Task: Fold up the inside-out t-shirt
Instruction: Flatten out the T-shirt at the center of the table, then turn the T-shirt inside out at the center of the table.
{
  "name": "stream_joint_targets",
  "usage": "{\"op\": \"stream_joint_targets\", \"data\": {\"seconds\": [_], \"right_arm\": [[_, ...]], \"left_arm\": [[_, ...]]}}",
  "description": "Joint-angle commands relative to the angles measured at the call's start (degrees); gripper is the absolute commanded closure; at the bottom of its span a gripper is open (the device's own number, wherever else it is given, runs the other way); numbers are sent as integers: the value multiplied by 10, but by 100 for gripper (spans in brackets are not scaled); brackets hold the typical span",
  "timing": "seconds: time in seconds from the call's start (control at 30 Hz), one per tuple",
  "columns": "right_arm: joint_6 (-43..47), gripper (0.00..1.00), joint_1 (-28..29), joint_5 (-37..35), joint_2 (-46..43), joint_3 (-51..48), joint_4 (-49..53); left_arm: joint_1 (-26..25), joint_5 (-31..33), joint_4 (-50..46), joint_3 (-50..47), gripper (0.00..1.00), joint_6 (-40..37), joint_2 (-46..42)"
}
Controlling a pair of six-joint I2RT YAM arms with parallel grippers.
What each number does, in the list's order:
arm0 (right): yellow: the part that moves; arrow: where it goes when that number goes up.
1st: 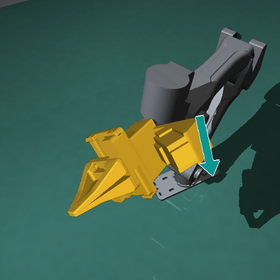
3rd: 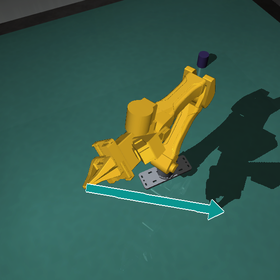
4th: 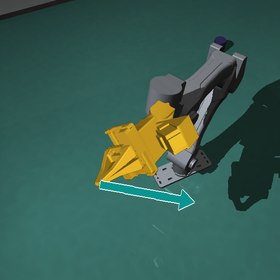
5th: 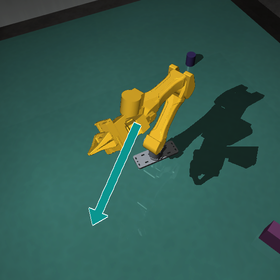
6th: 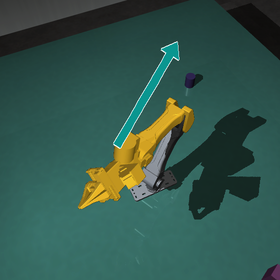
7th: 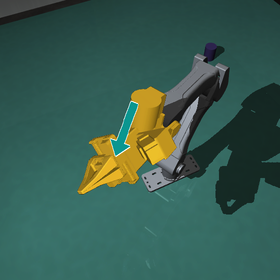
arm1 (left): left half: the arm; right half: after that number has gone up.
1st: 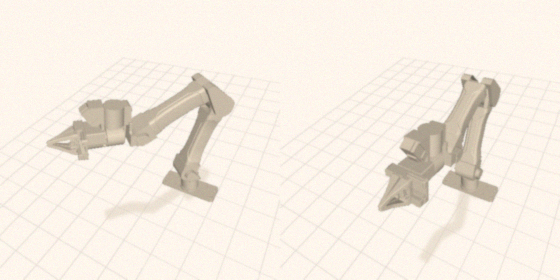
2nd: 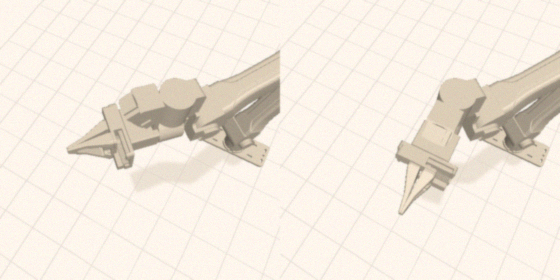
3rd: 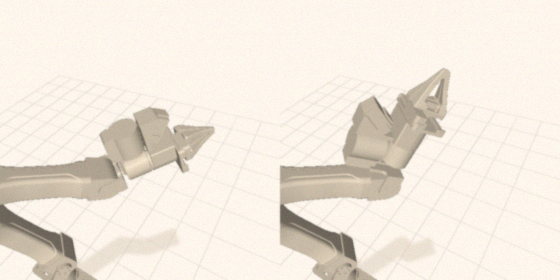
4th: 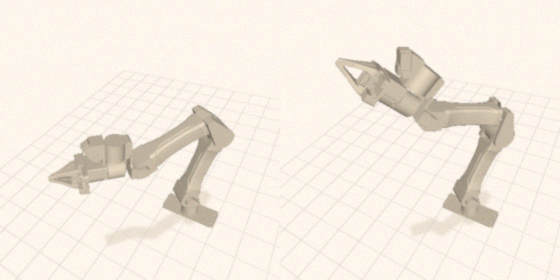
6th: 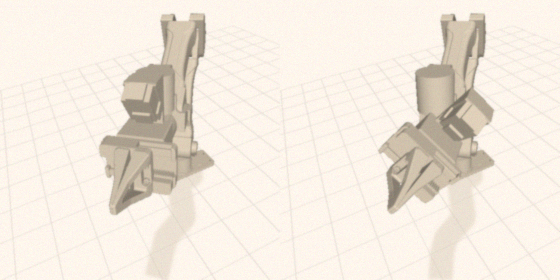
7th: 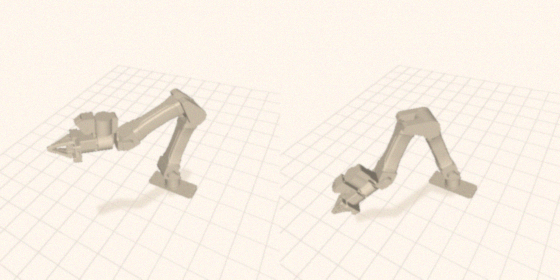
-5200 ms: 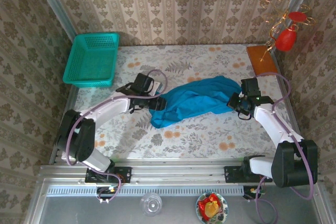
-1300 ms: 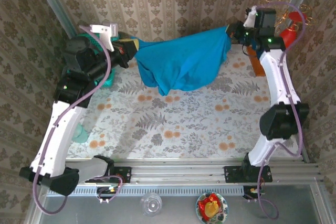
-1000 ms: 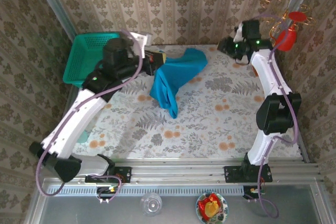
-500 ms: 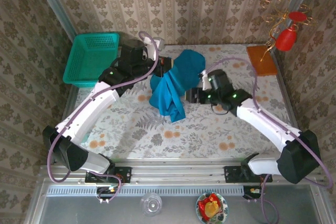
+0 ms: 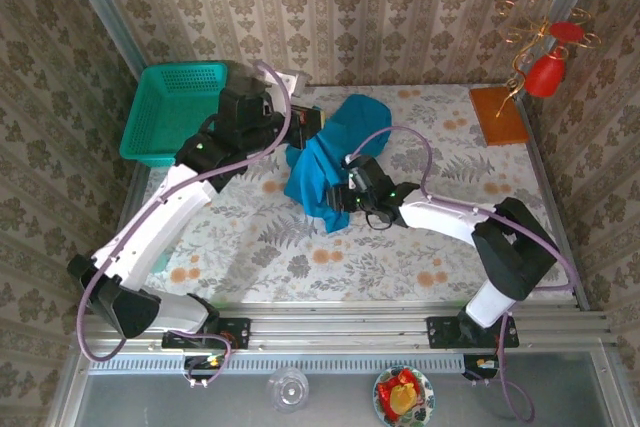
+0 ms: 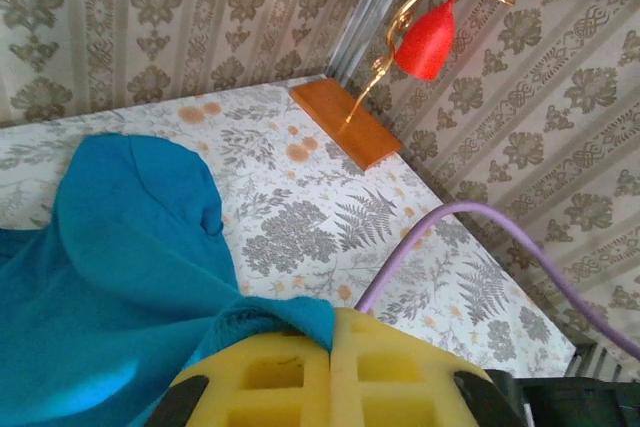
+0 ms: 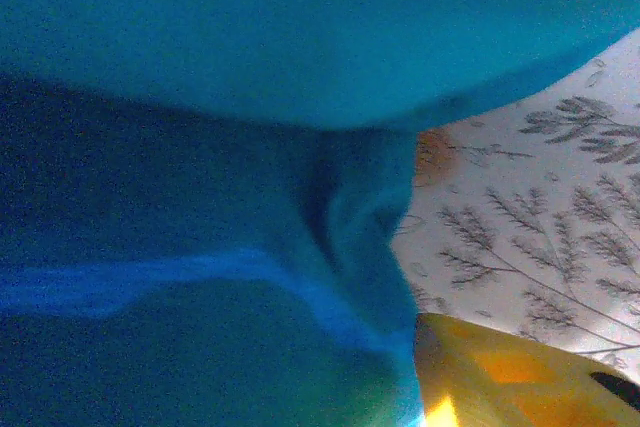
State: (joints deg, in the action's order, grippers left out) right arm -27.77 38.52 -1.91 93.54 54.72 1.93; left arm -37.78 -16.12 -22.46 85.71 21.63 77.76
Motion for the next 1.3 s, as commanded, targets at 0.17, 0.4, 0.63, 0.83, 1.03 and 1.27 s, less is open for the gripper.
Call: {"op": "stream_joint_targets", "data": {"seconds": [0.17,0.4,0.63,0.83,1.03,1.27], "right_arm": [[46,100,-43,-103,-116,9,90],[82,100,-106,-137,-319,19,237],[58,100,-122,-192,-481,-24,371],[-31,91,-123,-175,-506,-118,418],[-21,59,-113,-91,-495,-139,369],[130,47,-20,-2,-440,-144,156]], "left_arm": [[34,88,-75,-11,100,-62,-38],[66,87,-67,-80,100,-53,-67],[62,16,-28,-157,100,-14,-96],[20,-43,27,-226,100,36,-69],[-13,-35,41,-239,100,55,-30],[-26,-26,37,-212,100,53,-6]]}}
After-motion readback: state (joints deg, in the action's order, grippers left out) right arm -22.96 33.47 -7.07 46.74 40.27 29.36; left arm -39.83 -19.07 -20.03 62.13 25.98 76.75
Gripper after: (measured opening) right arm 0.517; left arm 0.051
